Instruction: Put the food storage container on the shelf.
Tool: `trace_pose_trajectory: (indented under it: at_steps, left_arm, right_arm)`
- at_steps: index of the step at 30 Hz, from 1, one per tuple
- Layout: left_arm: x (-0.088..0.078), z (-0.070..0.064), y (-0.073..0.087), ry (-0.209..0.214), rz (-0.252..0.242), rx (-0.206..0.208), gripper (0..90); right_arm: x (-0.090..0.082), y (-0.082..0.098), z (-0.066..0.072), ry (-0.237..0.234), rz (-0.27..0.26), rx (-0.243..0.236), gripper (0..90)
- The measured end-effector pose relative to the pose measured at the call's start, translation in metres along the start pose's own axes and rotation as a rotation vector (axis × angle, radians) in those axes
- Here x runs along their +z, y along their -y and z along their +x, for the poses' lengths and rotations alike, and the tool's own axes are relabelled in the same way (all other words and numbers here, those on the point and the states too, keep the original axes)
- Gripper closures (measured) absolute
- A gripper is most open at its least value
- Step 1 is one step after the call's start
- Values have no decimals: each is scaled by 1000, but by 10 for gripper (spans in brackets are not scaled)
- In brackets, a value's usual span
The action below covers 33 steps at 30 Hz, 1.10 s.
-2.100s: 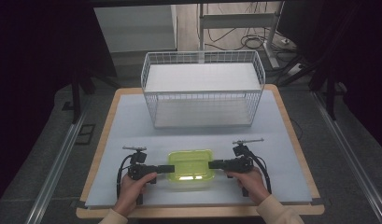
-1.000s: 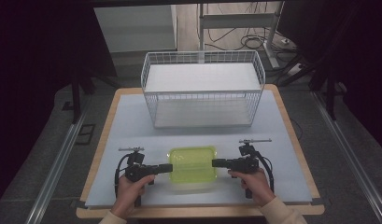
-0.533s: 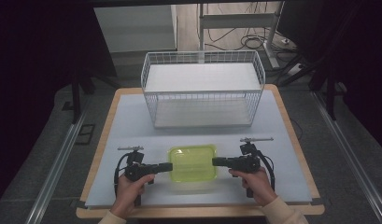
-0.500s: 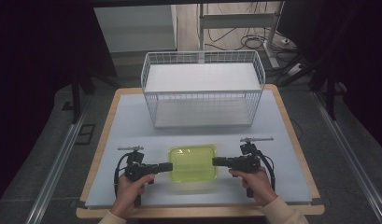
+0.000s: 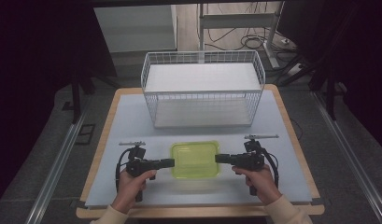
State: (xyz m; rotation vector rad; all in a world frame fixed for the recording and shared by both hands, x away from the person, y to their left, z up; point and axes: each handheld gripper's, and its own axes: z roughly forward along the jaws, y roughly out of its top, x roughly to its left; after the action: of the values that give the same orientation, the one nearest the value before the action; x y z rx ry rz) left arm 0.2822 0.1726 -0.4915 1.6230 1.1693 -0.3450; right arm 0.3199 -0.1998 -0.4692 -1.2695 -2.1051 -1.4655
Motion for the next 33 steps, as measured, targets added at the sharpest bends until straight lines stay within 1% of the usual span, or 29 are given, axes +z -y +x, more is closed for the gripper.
trace_pose_trajectory:
  at_steps: [11, 18, 23, 33]
  left_arm:
    - [-2, -7, -15, 12, -9, 26, 815]
    - [-6, -12, -24, 22, -27, 32, 815]
    - [-7, -17, -30, 15, -32, 43, 815]
    - [-9, -24, -43, 11, -39, 67, 815]
  right_arm:
    - [-8, -12, 6, -2, -21, -20, 801]
    - [-13, -23, 13, 3, -34, -51, 801]
    - [-16, -29, 17, 3, -46, -56, 802]
    - [-22, -39, 20, 3, -63, -68, 803]
